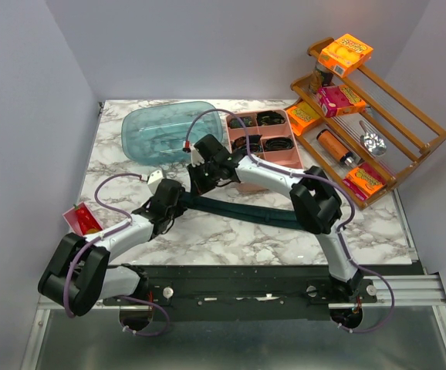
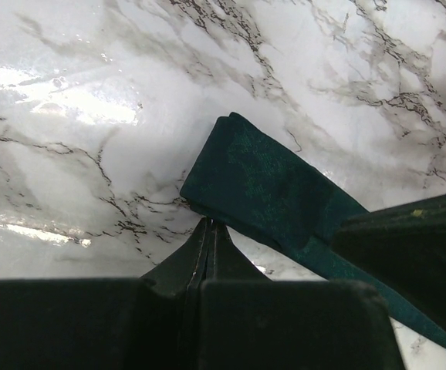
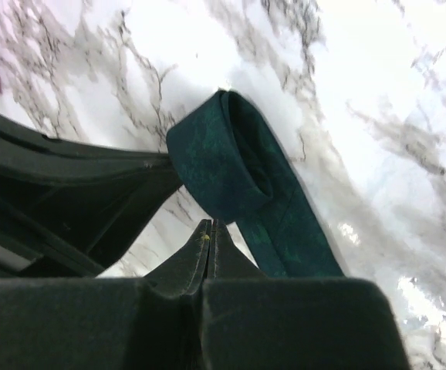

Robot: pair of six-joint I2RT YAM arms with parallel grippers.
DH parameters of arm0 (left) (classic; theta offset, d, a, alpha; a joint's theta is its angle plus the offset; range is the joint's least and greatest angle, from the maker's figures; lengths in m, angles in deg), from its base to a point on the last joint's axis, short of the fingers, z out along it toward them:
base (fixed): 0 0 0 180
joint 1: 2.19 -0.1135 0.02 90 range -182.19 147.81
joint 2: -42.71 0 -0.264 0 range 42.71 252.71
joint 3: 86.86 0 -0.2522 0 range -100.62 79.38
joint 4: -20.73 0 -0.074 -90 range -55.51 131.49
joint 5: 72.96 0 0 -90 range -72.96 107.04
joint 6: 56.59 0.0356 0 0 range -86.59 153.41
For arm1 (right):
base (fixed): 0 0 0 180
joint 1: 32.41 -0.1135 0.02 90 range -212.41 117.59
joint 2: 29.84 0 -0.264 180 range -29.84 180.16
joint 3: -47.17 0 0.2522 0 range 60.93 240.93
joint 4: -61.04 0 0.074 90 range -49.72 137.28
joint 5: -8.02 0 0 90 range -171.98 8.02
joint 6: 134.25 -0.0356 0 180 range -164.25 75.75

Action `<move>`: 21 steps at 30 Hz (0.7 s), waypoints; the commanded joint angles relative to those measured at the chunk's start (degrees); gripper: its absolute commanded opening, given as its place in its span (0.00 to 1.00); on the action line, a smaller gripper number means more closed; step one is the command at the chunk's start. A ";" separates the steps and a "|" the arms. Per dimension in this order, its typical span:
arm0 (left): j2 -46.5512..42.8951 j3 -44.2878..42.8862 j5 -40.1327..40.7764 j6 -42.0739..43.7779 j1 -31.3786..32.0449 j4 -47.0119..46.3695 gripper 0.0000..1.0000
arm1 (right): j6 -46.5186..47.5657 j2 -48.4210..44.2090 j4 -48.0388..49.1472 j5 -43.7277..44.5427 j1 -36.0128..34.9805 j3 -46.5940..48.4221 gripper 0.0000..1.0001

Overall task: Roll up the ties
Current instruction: Roll the tie at the center of the board.

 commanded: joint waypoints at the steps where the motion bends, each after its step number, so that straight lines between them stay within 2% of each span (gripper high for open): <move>1: 0.63 -0.54 1.69 0.52 -0.36 -0.91 0.00 | 0.84 3.13 0.03 1.75 0.08 3.75 0.04; 11: 0.45 -0.98 0.98 0.96 -0.44 -0.74 0.00 | 0.75 7.71 -0.67 3.06 0.17 4.46 0.04; 16: -2.79 -1.86 -1.21 2.01 -1.06 3.39 0.01 | 1.01 7.27 -1.29 4.21 0.17 3.41 0.04; 20: -7.36 -3.00 -3.49 2.45 -2.55 7.26 0.16 | 1.10 7.44 -1.73 3.86 0.34 3.14 0.04; 21: -9.11 -3.79 -3.59 2.37 -3.42 9.09 0.26 | 1.19 7.53 -1.73 3.77 0.34 3.14 0.04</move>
